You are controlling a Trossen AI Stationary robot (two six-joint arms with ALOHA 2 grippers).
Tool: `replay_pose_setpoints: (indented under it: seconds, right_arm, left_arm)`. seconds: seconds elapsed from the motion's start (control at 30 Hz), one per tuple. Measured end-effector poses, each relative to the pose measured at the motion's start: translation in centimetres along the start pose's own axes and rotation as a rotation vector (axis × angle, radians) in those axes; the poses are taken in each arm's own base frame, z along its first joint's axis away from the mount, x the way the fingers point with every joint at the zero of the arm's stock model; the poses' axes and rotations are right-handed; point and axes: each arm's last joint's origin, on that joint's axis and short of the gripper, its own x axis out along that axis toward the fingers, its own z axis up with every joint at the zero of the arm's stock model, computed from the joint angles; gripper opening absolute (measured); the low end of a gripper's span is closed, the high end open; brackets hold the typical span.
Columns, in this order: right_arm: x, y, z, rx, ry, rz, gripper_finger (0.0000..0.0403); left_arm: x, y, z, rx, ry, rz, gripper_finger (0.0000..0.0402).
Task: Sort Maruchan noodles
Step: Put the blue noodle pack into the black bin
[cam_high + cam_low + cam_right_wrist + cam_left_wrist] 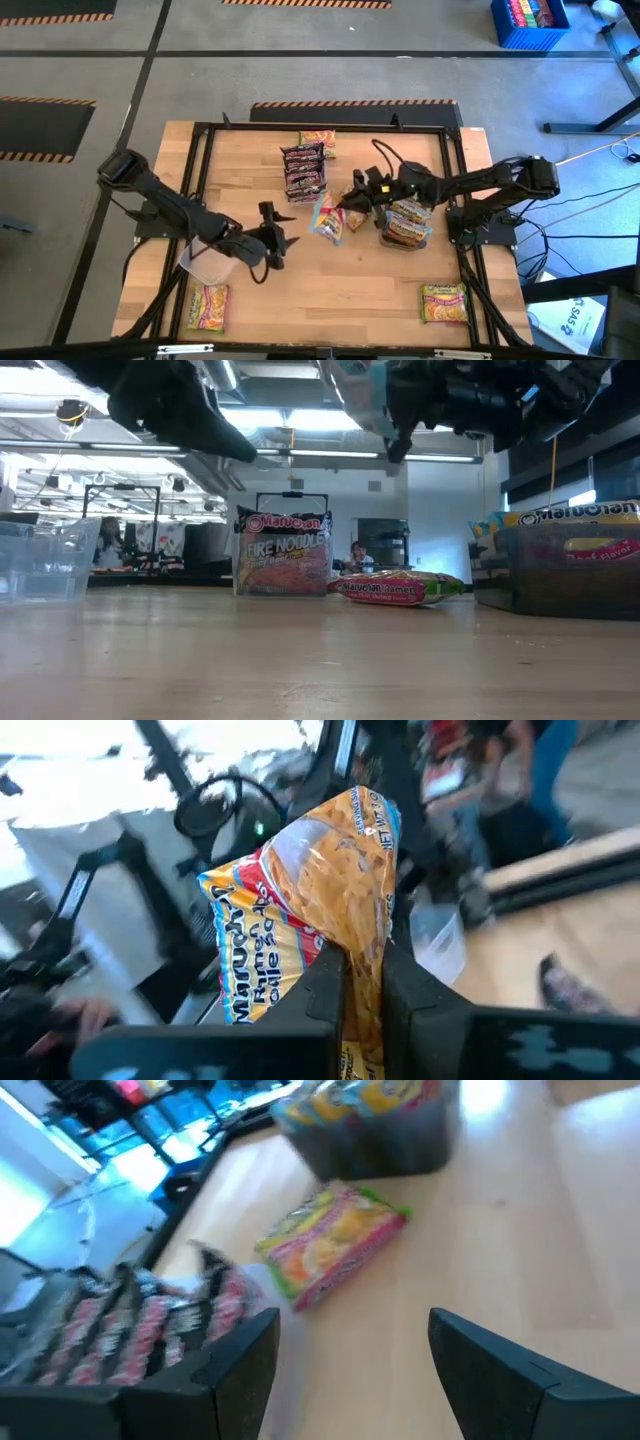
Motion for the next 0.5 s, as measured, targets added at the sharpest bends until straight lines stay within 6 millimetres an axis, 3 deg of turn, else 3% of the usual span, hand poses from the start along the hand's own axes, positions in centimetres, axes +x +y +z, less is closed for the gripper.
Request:
replay_pose_setpoints:
  seconds: [0.17, 0.4, 0.5]
  right_arm:
    - [0.1, 0.4, 0.9, -0.078, -0.138, -0.076, 0.0017]
    - [0.4, 2.3, 1.6, -0.164, -0.342, -0.121, 0.0017]
    - [0.4, 3.0, 1.8, -0.205, -0.430, -0.215, 0.0017]
  left_arm:
    - [0.3, 1.3, -0.7, -0.097, -0.105, 0.014, 0.0250]
    - [0.7, 2.6, -2.3, -0.346, -0.391, 0.011, 0.0250]
    - [0.8, 3.0, -1.9, -0.409, -0.472, 0.024, 0.0250]
